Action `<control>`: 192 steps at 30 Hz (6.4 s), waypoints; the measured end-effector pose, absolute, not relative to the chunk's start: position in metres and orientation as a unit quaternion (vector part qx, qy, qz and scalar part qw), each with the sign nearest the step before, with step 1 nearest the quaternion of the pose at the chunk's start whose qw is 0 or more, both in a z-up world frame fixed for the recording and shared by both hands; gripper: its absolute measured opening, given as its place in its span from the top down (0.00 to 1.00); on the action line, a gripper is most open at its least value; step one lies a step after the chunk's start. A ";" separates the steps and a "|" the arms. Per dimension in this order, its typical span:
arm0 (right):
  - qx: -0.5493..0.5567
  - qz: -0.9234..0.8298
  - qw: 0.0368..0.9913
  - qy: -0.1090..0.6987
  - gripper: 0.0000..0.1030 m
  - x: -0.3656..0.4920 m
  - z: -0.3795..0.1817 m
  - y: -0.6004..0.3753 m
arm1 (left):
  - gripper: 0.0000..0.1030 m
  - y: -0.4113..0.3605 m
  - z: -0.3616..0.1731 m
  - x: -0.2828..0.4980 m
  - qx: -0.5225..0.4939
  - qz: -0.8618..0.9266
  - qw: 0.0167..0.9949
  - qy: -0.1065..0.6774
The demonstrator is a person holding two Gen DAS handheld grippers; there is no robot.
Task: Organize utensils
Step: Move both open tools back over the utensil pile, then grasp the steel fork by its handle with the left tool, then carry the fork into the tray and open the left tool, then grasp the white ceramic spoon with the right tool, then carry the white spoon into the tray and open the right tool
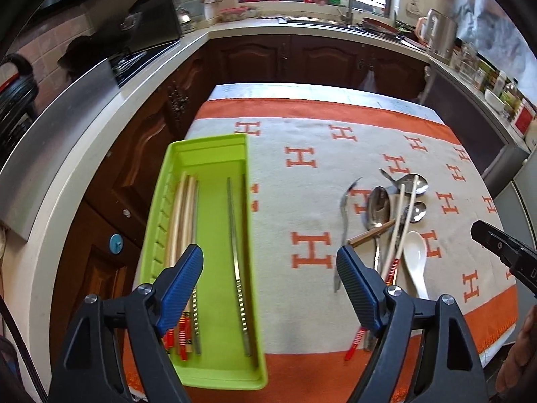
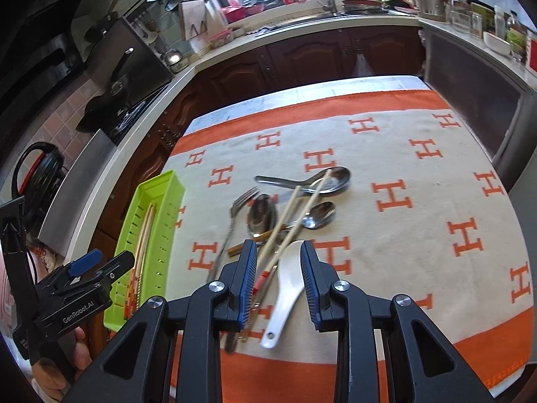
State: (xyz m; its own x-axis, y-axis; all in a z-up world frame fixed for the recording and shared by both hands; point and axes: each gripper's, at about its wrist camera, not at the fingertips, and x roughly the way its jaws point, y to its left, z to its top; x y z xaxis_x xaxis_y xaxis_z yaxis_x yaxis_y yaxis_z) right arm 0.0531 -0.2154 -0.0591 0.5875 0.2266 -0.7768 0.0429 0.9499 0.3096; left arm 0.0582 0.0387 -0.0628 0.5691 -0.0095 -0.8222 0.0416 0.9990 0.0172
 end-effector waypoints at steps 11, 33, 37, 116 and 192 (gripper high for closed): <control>0.172 0.025 0.867 0.467 0.74 0.061 -0.094 -0.251 | 0.22 -0.007 -0.091 0.074 0.039 -0.071 0.868 0.490; 0.194 0.025 0.847 0.495 0.74 0.088 -0.146 -0.274 | 0.65 -0.038 -0.157 0.170 0.015 -0.055 0.842 0.536; 0.197 0.027 0.844 0.498 0.74 0.092 -0.153 -0.277 | 0.70 -0.041 -0.162 0.176 0.021 -0.047 0.847 0.529; 0.072 0.046 0.869 0.487 0.94 0.106 -0.173 -0.199 | 0.85 0.153 -0.117 0.087 -0.056 0.040 0.853 0.517; -0.032 0.189 0.880 0.435 0.90 0.159 -0.079 0.036 | 0.36 0.210 -0.080 0.030 -0.092 0.127 0.880 0.449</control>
